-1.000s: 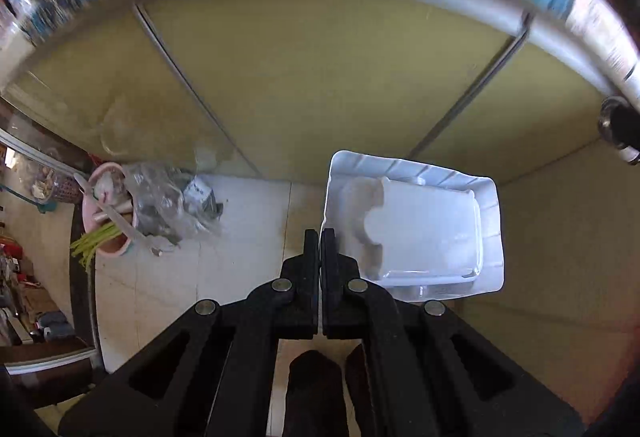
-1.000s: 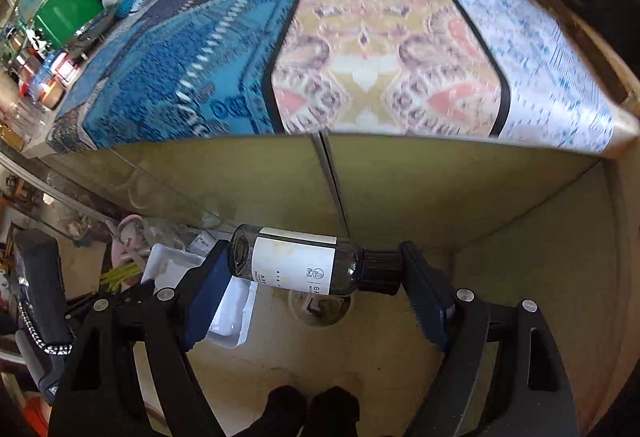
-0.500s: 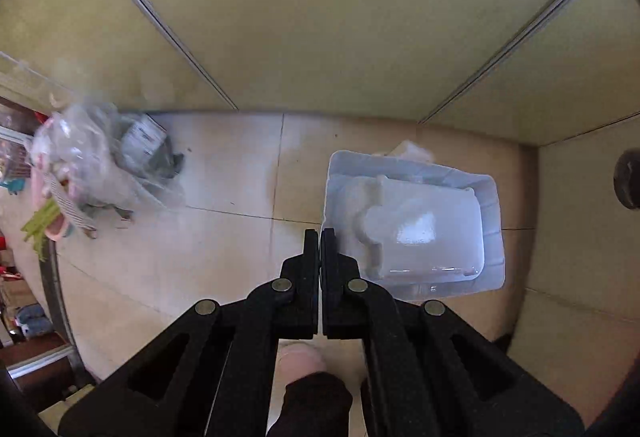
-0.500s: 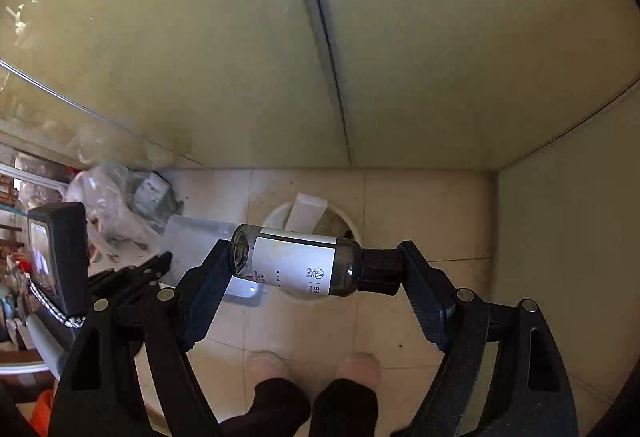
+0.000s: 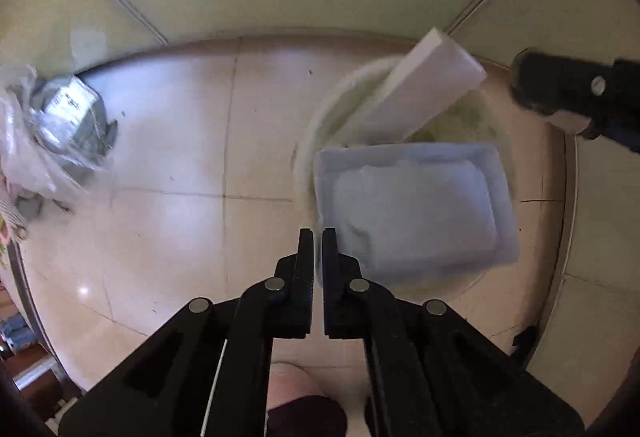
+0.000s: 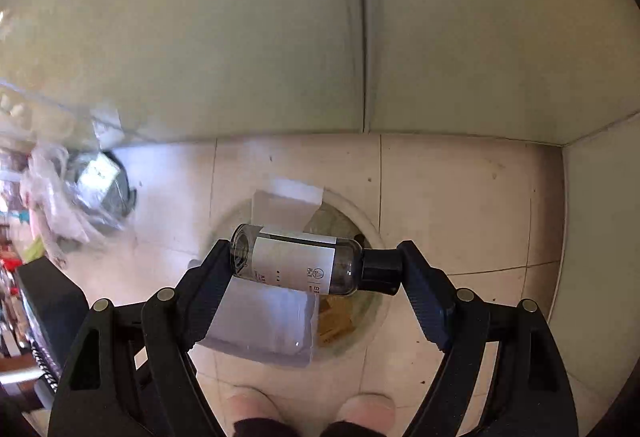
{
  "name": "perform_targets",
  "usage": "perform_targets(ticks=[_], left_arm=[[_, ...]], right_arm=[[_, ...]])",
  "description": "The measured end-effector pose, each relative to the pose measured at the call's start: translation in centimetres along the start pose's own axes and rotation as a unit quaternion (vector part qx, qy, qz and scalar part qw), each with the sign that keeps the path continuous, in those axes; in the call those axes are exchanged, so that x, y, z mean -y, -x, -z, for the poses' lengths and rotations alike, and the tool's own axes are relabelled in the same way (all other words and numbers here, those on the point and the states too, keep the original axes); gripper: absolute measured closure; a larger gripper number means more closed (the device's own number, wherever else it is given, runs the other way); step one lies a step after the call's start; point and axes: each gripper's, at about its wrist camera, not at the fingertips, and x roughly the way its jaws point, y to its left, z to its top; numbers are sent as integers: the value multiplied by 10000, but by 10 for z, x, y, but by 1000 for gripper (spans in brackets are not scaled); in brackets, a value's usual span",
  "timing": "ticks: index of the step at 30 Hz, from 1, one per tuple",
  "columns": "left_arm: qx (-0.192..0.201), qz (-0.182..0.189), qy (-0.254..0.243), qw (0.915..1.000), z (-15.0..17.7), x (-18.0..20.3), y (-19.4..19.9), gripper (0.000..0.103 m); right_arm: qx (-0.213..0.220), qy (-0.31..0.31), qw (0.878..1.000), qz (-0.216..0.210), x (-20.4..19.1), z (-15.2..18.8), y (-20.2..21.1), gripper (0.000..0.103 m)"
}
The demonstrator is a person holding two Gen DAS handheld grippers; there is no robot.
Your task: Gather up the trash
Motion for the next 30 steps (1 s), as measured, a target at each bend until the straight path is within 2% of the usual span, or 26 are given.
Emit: perform_targets(ticks=[3,5,7,13,17,20,23,26,30], left_arm=[[-31,134,36,9999,0,-1,2,95],[9,117,32,9999,2,4,8,78],[56,106,37,9999,5,7,17,71],[12,-31,117,9999,13,2,47,69],[9,-109,282,9995,21,-3,84,69],[130,-94,375,9992,25,-1,130,69],[402,-78,376,9985,28,7,198,69],[785,-43,331,9964,32,18,279,69],[1437,48,136,9895,44,33,394,69]], right_arm=[[-98,44,9999,-108,-1,3,2,23],[-123,86,9996,-244,0,2,0,23],[-188,131,9993,-304,3,1,2,23],[-324,334,9981,-394,-7,6,20,23],[-406,343,9977,-425,-10,11,48,23],[-265,405,9982,-363,-12,14,90,23],[37,483,9984,-288,-17,15,153,23],[437,594,9969,-274,-24,16,231,23],[1122,802,9902,-212,-38,22,345,23]])
